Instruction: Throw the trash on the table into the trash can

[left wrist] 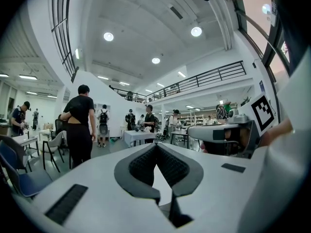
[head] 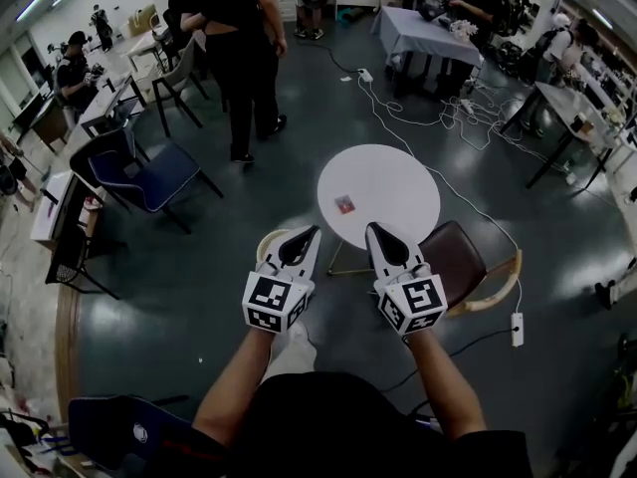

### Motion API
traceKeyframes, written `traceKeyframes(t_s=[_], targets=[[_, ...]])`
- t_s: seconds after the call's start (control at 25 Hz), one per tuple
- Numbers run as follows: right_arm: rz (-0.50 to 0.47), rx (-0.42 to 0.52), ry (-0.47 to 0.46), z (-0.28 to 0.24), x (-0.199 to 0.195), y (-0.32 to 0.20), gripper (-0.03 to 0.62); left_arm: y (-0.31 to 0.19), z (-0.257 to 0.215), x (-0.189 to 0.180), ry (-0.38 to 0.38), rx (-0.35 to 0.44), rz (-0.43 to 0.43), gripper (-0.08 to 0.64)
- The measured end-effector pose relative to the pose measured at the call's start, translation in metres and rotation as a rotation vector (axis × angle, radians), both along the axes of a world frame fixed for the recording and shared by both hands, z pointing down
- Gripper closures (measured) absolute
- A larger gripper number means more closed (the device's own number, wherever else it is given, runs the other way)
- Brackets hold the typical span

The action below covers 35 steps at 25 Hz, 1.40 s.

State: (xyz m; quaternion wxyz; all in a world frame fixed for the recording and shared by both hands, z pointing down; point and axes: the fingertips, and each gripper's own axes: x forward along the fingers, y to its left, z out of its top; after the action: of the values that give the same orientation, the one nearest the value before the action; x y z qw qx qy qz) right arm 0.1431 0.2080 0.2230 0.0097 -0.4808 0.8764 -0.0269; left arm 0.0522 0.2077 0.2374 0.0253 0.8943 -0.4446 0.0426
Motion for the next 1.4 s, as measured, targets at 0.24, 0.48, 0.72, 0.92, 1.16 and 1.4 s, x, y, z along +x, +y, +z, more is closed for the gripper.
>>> traceKeyframes(t_s=[0.24,0.48,0.72,0.92,1.16,1.4], targets=[[0.021,-0.013,0.009,0.006,-0.006,-0.045,0.575,-0.048,0.003,-0.008,0.013,-0.008,0.015,0.548],[0.050,-0.042,0.020,0.004,-0.017,-0.086,0.575,-0.091,0.002,-0.019,0.014,-0.040,0.044,0.548],[0.080,-0.070,0.033,0.011,-0.032,-0.129,0.575,-0.139,0.005,-0.035,0.021,-0.061,0.070,0.548],[0.112,-0.095,0.042,0.019,-0.044,-0.160,0.575,-0.170,0.011,-0.049,0.029,-0.081,0.100,0.548],[0.139,-0.120,0.061,0.034,-0.060,-0.192,0.575,-0.202,0.022,-0.069,0.038,-0.100,0.118,0.548],[0.154,-0.189,0.080,0.067,-0.076,-0.212,0.575,-0.225,0.042,-0.094,0.042,-0.132,0.138,0.548]])
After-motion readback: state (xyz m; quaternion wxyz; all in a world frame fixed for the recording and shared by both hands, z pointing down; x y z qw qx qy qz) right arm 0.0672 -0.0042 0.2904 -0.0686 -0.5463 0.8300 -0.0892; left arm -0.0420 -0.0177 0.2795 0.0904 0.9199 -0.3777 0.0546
